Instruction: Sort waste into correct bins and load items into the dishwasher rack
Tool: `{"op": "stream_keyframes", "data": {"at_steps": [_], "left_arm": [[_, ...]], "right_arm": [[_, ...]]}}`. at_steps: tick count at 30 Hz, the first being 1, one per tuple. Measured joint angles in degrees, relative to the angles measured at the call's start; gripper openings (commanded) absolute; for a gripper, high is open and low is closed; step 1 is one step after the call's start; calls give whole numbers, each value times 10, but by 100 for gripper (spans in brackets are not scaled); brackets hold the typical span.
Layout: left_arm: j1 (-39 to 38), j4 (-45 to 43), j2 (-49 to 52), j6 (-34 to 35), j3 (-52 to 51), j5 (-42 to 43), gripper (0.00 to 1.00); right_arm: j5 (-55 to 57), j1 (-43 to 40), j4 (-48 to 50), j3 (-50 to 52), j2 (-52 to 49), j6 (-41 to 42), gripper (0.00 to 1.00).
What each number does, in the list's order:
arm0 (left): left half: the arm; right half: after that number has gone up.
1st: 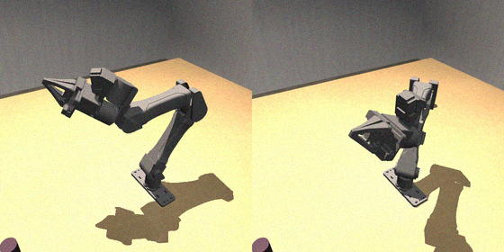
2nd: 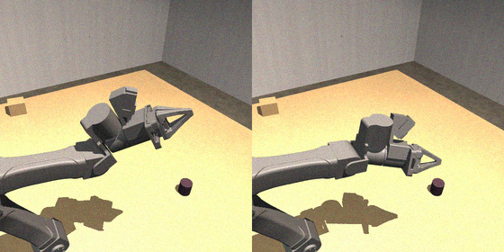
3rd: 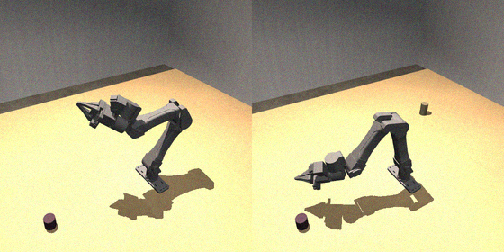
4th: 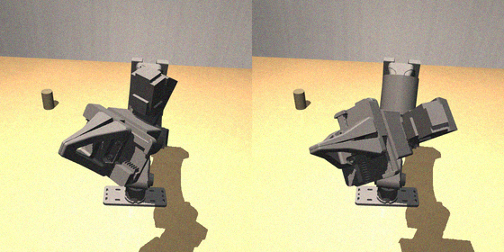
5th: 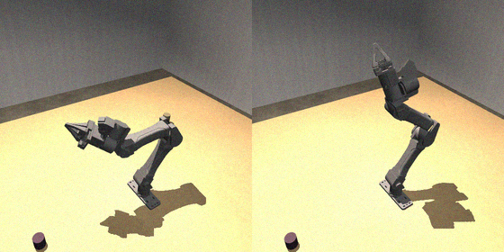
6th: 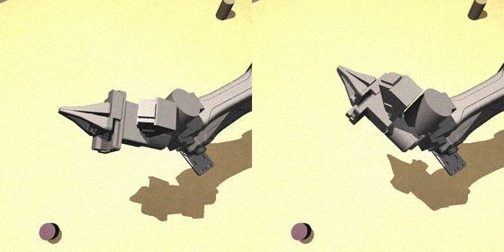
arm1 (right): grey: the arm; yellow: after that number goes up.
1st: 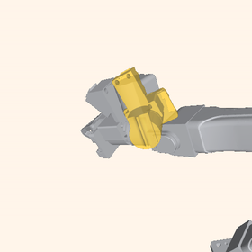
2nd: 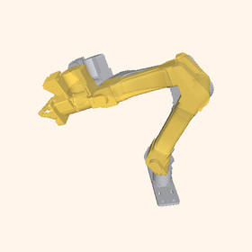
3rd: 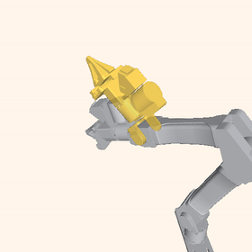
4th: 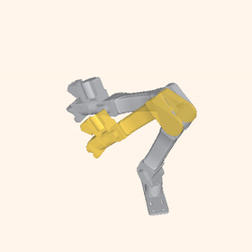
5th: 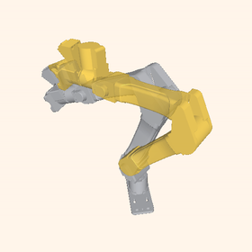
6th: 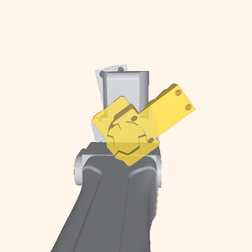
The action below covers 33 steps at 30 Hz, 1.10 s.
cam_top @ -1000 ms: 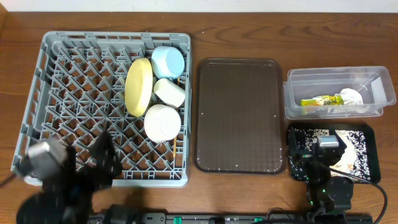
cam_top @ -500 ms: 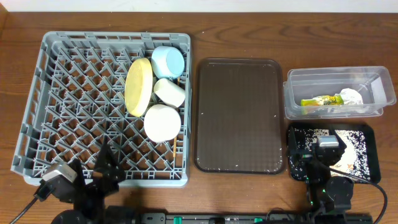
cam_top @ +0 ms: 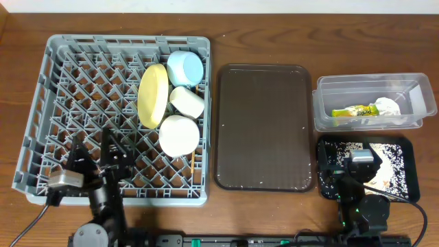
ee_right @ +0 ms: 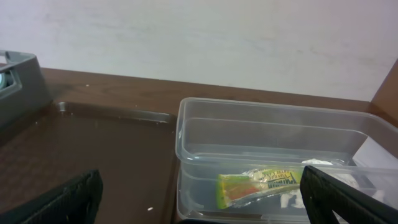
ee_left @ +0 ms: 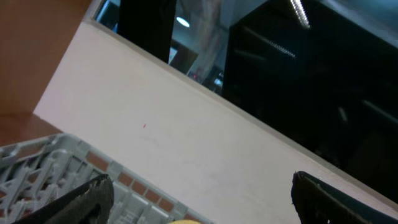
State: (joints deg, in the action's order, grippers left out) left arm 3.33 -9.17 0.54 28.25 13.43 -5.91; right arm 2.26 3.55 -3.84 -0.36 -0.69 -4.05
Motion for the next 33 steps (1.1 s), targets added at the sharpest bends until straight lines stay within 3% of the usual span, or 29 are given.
{"op": "stream_keyframes", "data": {"at_steps": [10,18,33], "left_arm": [[0,-12,0,0,-99,2,92],[0,57,0,-33,-130,5,92],[-26,107,0,-243,-123,58,92]], "right_arm": [[0,0,0,0,0,0,99],[0,0,0,0,0,0,99],[0,0,0,0,0,0,99]]}}
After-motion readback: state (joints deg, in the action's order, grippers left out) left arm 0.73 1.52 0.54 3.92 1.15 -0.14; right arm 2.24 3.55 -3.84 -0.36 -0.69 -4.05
